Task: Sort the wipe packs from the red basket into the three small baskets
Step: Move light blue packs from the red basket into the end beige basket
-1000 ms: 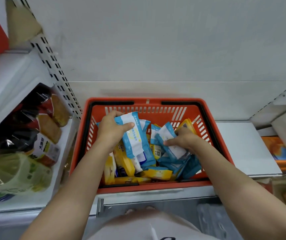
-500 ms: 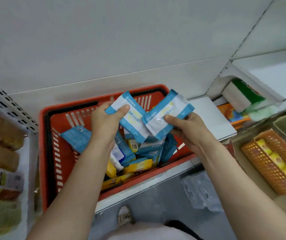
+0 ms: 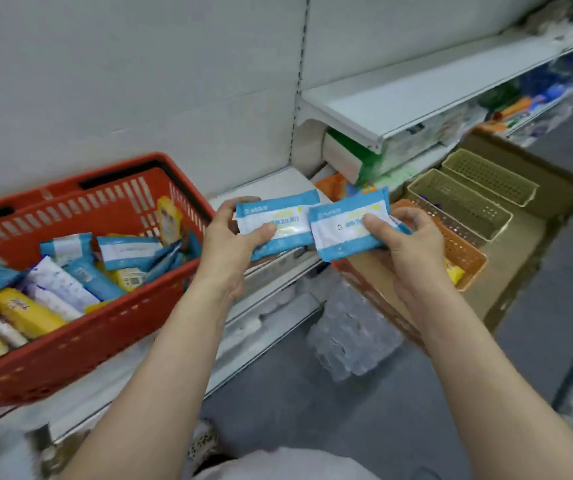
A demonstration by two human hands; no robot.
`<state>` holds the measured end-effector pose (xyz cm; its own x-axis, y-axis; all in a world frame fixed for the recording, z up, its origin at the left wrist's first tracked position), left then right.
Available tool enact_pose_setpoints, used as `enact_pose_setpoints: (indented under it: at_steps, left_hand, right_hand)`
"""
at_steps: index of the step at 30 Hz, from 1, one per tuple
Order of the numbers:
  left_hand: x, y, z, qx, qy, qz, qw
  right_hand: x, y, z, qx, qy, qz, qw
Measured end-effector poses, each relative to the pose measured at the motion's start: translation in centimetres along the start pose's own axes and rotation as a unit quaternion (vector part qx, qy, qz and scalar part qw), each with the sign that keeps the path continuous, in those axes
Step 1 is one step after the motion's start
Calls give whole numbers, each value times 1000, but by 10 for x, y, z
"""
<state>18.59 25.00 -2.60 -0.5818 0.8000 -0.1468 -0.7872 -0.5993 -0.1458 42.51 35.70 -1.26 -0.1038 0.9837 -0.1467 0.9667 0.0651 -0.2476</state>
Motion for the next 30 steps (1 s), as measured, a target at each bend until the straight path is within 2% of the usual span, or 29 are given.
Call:
enact_pose_setpoints:
  at_steps: [3,6,10,13,17,22,30]
  left_hand:
    - [-31,-76,-26,9,11,-22,1000]
    - [-56,-147,-54,13,23,-40,999]
    - [-79,-229,-88,38,44,-58,997]
    - [-86,-276,-105,43,66,-80,994]
    - [-68,-330,-117,78,71,-107,989]
    - [-21,-410,-150,71,103,-136,983]
    - [53,-541,-173,42,138,-107,984]
  right_hand:
    - [4,94,-17,-21,19,51,998]
    - [4,178,-33,26,22,67,997]
    - [6,267,-49,-6,24,68,997]
    - [20,323,-56,-19,16,102,994]
    - [54,379,-57,-32,9,165,986]
    - [125,432,-65,-89,-10,194,977]
    - [270,482,-101,-159,-74,118,977]
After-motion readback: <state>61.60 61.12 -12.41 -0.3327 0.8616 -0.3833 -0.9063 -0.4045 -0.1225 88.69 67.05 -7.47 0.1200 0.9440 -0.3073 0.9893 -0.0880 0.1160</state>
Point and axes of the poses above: each hand's wrist, its own x-axis towards the middle knuckle, its own y-axis out of the back of the hand, z = x × y, the point moved 7 cm from there along x, towards the middle knuckle, and after that the axes turned 6 degrees about x, right-handed, at the moved point
